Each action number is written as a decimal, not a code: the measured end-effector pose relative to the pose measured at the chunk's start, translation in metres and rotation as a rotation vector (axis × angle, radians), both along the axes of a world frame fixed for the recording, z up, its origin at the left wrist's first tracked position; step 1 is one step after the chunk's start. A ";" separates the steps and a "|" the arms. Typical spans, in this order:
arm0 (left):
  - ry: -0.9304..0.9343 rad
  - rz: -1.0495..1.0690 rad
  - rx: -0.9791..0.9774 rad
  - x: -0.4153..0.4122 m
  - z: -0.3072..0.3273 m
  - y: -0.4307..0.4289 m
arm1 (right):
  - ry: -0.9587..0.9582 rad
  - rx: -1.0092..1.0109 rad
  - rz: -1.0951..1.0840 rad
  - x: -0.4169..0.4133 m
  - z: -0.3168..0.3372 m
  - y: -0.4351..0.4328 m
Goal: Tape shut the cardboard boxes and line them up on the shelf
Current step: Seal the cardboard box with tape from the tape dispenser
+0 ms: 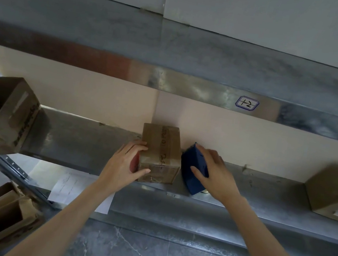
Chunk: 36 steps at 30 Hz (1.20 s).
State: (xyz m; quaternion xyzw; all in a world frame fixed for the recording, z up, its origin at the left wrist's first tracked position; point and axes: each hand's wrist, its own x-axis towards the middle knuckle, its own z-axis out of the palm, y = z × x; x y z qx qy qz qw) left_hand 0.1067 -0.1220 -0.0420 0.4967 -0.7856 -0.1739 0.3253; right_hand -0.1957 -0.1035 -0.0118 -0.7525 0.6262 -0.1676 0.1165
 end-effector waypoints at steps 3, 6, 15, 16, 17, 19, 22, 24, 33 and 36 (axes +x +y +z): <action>0.023 -0.037 0.026 -0.002 0.003 0.000 | -0.059 -0.078 0.140 0.019 0.005 -0.005; 0.046 -0.063 0.063 -0.004 0.006 -0.002 | -0.074 -0.073 0.253 0.040 0.002 -0.013; 0.148 -0.043 0.103 0.001 -0.004 -0.005 | -0.222 -0.077 0.238 0.043 -0.017 -0.022; 0.153 -0.046 0.105 0.001 -0.004 -0.005 | -0.225 -0.067 0.240 0.043 -0.016 -0.023; 0.156 -0.048 0.102 0.001 -0.004 -0.005 | -0.226 -0.053 0.241 0.043 -0.016 -0.023; 0.166 -0.045 0.082 0.000 -0.002 -0.004 | -0.236 -0.023 0.232 0.045 -0.012 -0.022; 0.238 0.018 0.066 -0.009 0.000 -0.001 | -0.285 -0.034 0.148 0.056 -0.009 -0.019; 0.274 0.108 0.039 -0.019 -0.001 0.002 | -0.306 -0.122 0.078 0.068 -0.012 -0.017; 0.312 0.177 0.003 -0.022 -0.007 -0.002 | -0.391 -0.187 0.021 0.074 -0.016 -0.018; 0.306 0.121 0.035 -0.017 -0.009 -0.004 | -0.420 -0.181 0.033 0.070 -0.016 -0.019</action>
